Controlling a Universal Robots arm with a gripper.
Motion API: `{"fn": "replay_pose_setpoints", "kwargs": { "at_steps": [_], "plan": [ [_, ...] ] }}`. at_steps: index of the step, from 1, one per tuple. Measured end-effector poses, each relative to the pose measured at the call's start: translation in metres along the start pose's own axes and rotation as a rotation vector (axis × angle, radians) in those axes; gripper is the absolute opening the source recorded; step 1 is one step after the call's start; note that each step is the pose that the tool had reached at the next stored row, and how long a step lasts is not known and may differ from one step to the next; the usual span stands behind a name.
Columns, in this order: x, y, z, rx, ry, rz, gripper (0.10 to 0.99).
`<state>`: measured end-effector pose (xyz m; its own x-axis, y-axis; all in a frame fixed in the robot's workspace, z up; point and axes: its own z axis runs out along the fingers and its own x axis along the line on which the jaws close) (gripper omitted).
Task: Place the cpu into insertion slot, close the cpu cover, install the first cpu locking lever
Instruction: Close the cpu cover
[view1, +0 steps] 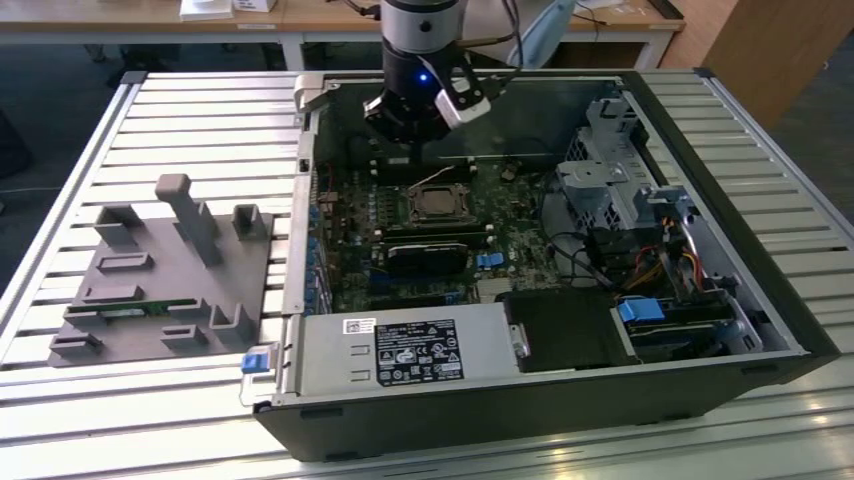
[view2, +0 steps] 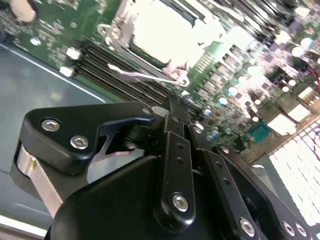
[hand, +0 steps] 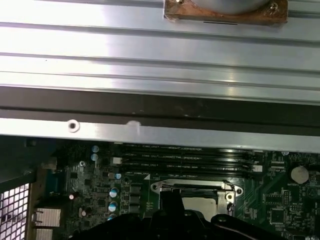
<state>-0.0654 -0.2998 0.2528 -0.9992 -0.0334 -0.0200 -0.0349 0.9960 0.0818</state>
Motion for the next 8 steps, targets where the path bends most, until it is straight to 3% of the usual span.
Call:
{"fn": "replay_pose_setpoints", "kwargs": {
  "at_steps": [3,5,8],
  "plan": [
    [-0.0085,-0.0004,0.0017,-0.002,-0.0002,0.0,0.106],
    [-0.0087,-0.0006,0.0033,-0.008,-0.0007,0.0,0.106],
    [-0.0092,0.0004,0.0082,-0.007,-0.0015,0.0,0.106]
  ]
}}
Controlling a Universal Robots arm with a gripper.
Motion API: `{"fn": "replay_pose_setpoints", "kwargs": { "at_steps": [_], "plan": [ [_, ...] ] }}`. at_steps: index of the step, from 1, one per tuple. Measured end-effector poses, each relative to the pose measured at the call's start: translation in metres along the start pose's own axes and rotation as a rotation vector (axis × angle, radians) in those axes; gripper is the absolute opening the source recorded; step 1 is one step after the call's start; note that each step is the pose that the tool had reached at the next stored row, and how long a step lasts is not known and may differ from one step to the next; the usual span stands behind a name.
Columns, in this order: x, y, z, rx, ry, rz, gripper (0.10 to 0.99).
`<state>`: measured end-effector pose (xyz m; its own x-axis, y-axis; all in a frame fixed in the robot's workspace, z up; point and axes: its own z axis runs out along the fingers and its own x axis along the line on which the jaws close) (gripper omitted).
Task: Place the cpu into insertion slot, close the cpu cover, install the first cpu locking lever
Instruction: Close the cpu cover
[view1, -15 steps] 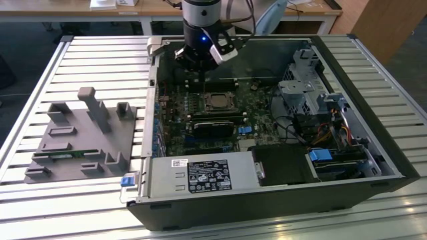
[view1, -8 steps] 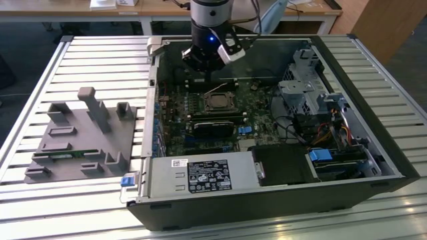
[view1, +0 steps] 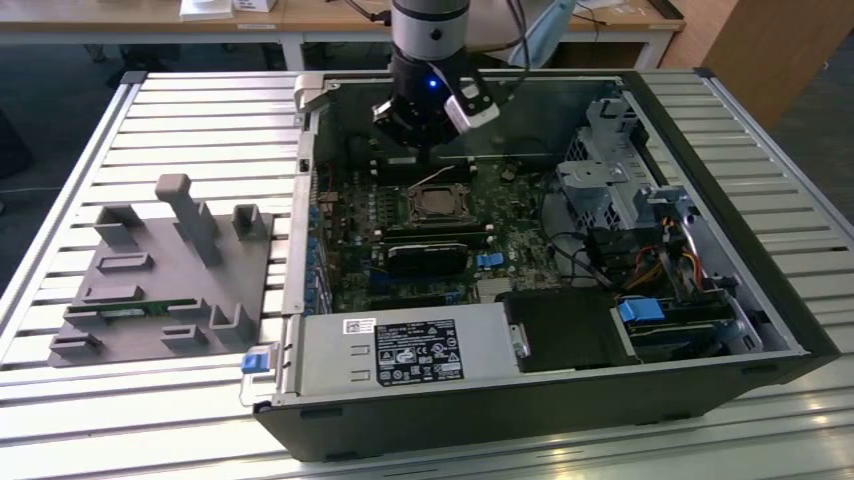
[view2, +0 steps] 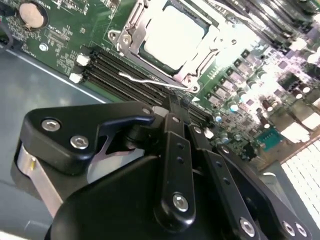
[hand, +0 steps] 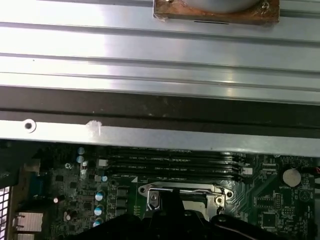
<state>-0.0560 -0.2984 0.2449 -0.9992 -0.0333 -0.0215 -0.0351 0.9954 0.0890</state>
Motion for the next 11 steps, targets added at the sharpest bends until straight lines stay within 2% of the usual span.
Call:
{"fn": "replay_pose_setpoints", "kwargs": {
  "at_steps": [4,11],
  "plan": [
    [-0.0027,0.0032,0.0072,0.002,0.0001,0.0,0.106],
    [-0.008,0.0036,0.013,0.002,0.0001,0.0,0.106]
  ]
}}
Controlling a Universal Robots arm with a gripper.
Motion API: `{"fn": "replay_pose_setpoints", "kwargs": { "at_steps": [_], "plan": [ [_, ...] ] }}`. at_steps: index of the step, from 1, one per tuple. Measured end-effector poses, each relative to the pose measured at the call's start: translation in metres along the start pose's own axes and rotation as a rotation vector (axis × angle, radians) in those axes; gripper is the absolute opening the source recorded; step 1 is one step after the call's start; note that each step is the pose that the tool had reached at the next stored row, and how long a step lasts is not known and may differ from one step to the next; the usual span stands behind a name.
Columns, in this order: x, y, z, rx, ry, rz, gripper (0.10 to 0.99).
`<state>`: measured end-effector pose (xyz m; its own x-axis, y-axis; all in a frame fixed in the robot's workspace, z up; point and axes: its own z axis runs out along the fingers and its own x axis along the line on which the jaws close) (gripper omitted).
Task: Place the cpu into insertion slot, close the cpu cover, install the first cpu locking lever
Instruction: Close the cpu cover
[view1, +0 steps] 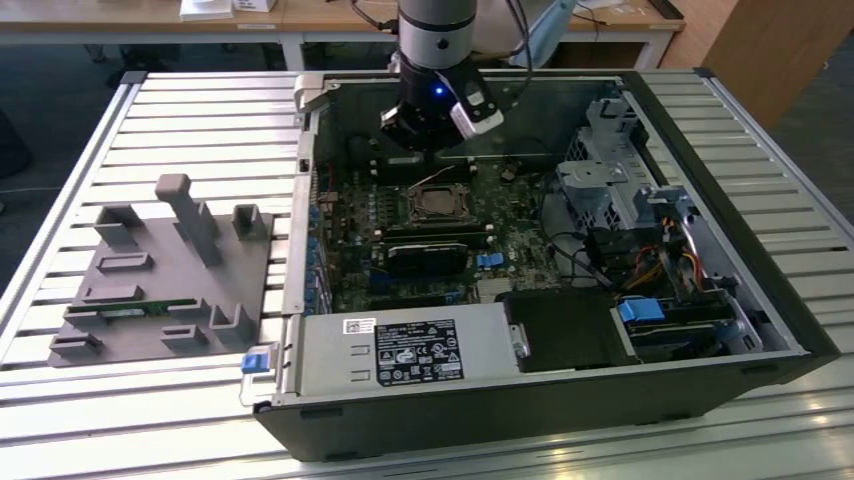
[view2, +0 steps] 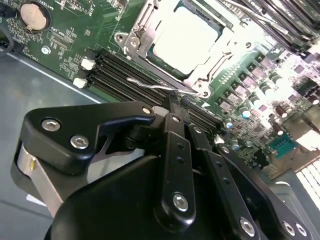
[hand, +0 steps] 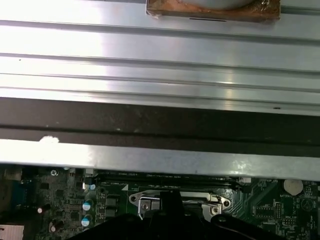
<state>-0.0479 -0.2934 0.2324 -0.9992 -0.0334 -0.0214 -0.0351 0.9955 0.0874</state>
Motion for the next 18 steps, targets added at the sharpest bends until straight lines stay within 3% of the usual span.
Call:
{"fn": "replay_pose_setpoints", "kwargs": {
  "at_steps": [3,18],
  "plan": [
    [-0.0025,0.0001,0.0049,0.0,0.0,-0.001,0.106],
    [-0.0156,0.0047,0.0125,0.001,-0.0004,0.005,0.106]
  ]
}}
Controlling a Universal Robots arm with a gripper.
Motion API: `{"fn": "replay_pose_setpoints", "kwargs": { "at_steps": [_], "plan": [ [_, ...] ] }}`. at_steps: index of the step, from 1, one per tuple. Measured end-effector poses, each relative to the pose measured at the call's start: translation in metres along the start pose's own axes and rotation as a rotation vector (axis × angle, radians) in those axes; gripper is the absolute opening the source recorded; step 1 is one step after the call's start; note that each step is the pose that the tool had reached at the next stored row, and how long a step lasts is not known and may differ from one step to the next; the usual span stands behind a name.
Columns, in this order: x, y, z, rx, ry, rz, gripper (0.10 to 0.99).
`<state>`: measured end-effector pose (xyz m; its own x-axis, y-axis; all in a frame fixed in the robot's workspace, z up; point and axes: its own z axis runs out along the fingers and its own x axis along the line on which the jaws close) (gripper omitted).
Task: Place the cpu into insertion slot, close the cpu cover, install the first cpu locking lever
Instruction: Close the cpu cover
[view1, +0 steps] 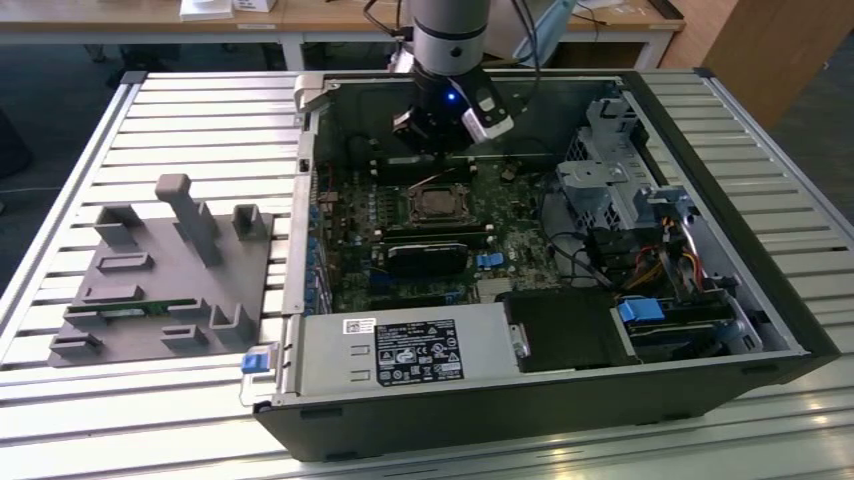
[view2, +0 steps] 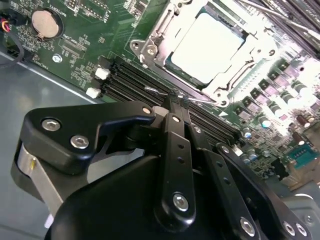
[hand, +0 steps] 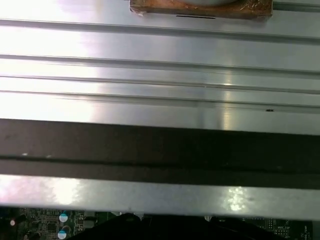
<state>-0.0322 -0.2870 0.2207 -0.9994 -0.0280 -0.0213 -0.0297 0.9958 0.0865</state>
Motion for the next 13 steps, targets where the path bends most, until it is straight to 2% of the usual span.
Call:
{"fn": "replay_pose_setpoints", "kwargs": {
  "at_steps": [7,13],
  "plan": [
    [-0.0078,0.0005,0.0077,0.0,-0.0003,0.003,0.106],
    [-0.0105,0.0,0.0135,0.0,-0.0003,0.003,0.106]
  ]
}}
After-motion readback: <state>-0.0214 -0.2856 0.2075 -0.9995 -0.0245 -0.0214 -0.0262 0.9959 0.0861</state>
